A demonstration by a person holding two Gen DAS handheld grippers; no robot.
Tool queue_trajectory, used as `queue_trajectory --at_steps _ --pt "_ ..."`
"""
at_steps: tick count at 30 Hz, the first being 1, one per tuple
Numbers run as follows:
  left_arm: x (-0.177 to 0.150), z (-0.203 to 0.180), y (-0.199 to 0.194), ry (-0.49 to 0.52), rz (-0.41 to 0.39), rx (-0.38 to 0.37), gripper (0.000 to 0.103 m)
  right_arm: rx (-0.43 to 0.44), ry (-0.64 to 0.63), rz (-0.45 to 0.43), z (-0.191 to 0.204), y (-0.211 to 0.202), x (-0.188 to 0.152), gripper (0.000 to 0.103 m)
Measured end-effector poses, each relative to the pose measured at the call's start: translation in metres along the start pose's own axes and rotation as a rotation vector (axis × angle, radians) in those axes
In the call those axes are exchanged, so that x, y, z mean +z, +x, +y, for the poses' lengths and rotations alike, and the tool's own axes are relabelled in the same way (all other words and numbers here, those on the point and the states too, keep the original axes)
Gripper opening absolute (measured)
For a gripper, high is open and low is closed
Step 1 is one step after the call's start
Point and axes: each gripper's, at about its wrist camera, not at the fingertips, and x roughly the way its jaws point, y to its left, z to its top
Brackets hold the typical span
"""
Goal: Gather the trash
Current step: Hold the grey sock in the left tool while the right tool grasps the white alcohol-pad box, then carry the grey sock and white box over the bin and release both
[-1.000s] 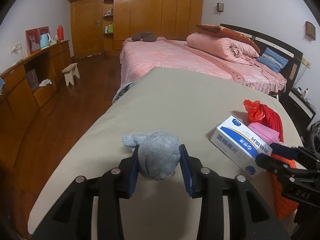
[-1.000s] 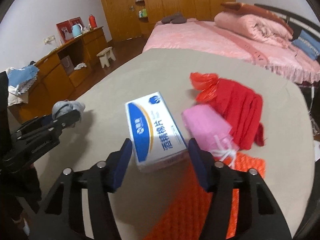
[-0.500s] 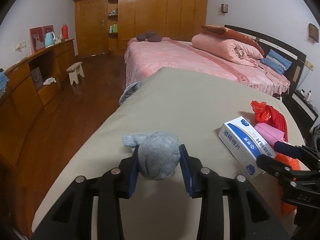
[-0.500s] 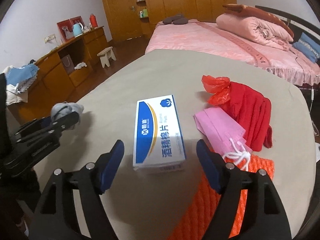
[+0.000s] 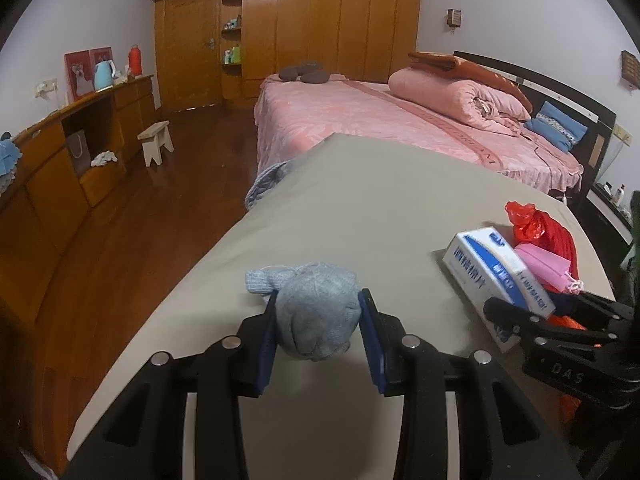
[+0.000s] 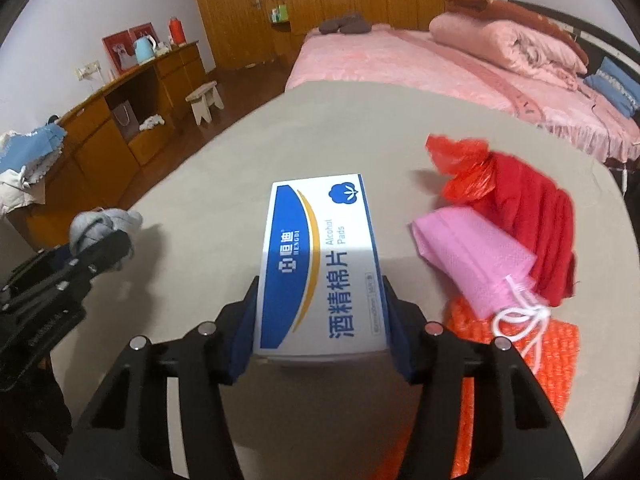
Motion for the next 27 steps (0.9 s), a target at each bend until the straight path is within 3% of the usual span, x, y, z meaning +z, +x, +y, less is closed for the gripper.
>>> queue_trajectory --at_steps 8,13,27 --pt "0.002 -0.013 -0.013 0.014 -0.026 -0.031 0.038 0.019 0.027 -0.064 -0.012 -0.042 0.003 0.054" --pt "0.007 -0.033 -0.028 0.036 -0.059 -0.063 0.038 -0.012 0.054 -0.09 -0.029 -0.069 0.002 0.054" --pt "0.018 -0.13 -0.07 0.129 -0.136 -0.235 0.038 -0.12 0.174 -0.156 -0.097 -0.149 -0.026 0.054"
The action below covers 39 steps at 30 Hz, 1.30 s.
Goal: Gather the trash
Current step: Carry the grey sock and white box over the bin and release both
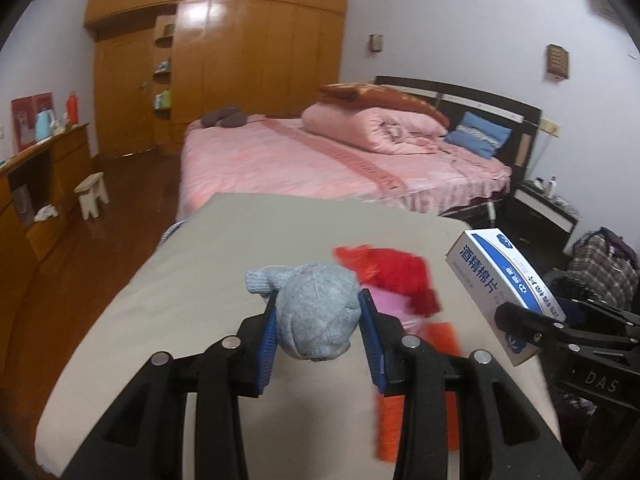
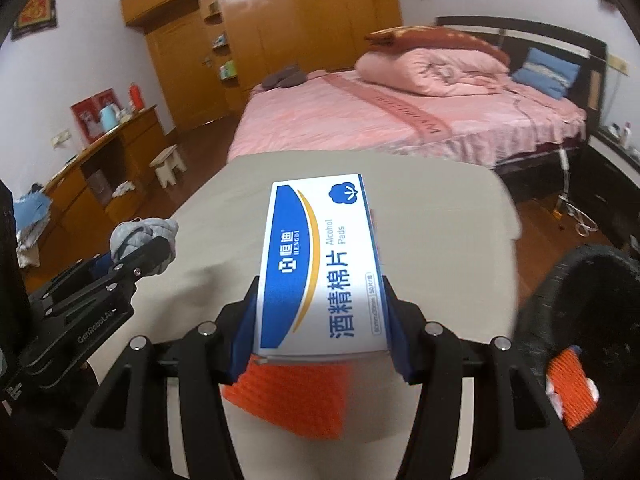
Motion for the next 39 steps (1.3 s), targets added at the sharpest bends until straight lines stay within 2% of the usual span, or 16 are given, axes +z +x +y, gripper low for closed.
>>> queue_trajectory --at_steps 16,26,39 --pt "0.009 -0.12 0.001 0.101 -0.02 -0.194 0.038 -0.219 0.156 -0.068 -0.109 -0.072 -0.033 0.054" --pt "0.01 -0.207 -0.005 0.208 -0.036 -0.335 0.038 -0.332 0.242 -0.113 -0.169 -0.111 -0.058 0.054" --pt "0.011 -0.273 -0.005 0.266 -0.042 -0.423 0.038 -0.445 0.289 -0.133 -0.22 -0.144 -0.081 0.054"
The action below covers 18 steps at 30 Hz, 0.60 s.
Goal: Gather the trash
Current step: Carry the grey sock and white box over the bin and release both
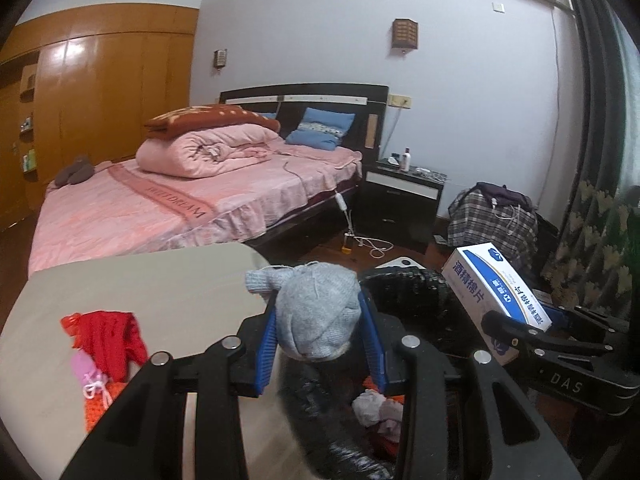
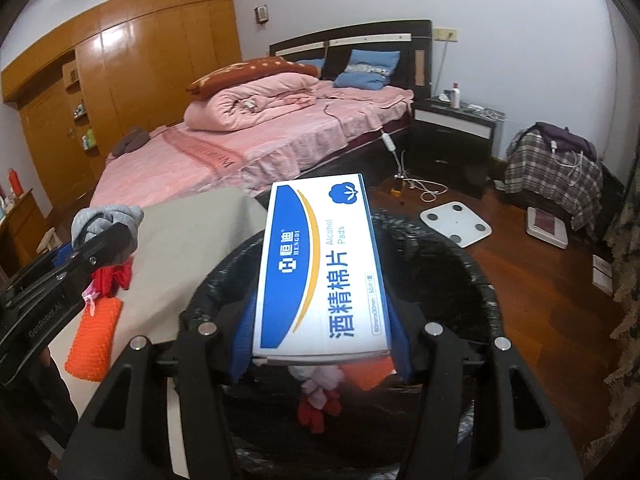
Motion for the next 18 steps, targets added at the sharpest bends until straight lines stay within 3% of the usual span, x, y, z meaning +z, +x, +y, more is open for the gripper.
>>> queue_trajectory --at_steps 18 --pt "0.004 -0.042 0.038 0.043 0.035 -0.08 0.038 -0.07 0.039 0.008 -0.042 0.013 0.0 0.054"
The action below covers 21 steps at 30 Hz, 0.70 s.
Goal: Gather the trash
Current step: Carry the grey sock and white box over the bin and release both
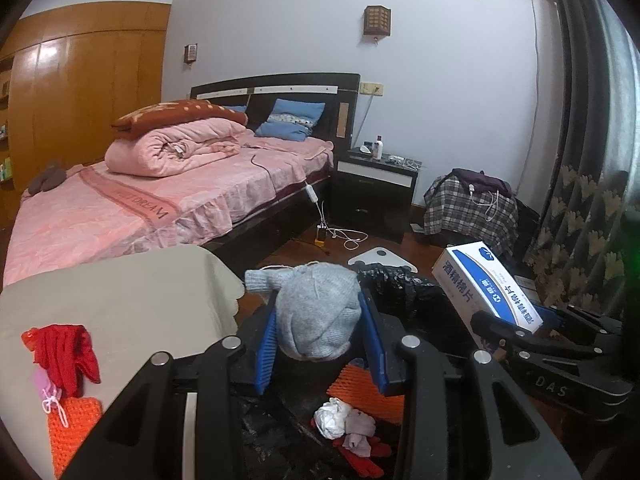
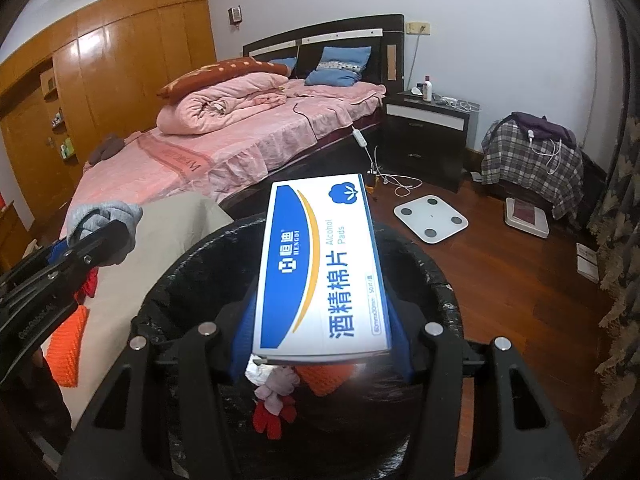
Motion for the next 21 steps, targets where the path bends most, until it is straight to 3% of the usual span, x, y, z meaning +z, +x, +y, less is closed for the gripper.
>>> queue_trajectory --at_steps 11,13,15,19,21 --pt "-0.002 -0.007 0.014 0.011 0.023 -0.027 0.04 -0.027 0.005 0.02 -0.01 0.009 -0.004 0.055" --pt "-0.001 -0.008 0.015 0.01 0.027 -0.039 0.043 -0.037 0.0 0.02 -0.012 0.009 -0.004 0.062" --pt "-0.001 -0.008 0.012 0.014 0.019 -0.04 0.059 -0.051 -0.001 0.009 -0.013 0.007 -0.004 0.071" --pt "0.001 -0.005 0.006 0.016 0.005 -0.037 0.066 -0.067 0.003 -0.012 -0.015 0.001 -0.004 0.088" --pt "0.003 -0.002 0.001 0.01 -0.006 -0.025 0.075 -0.065 0.008 -0.03 -0.015 -0.003 -0.004 0.095"
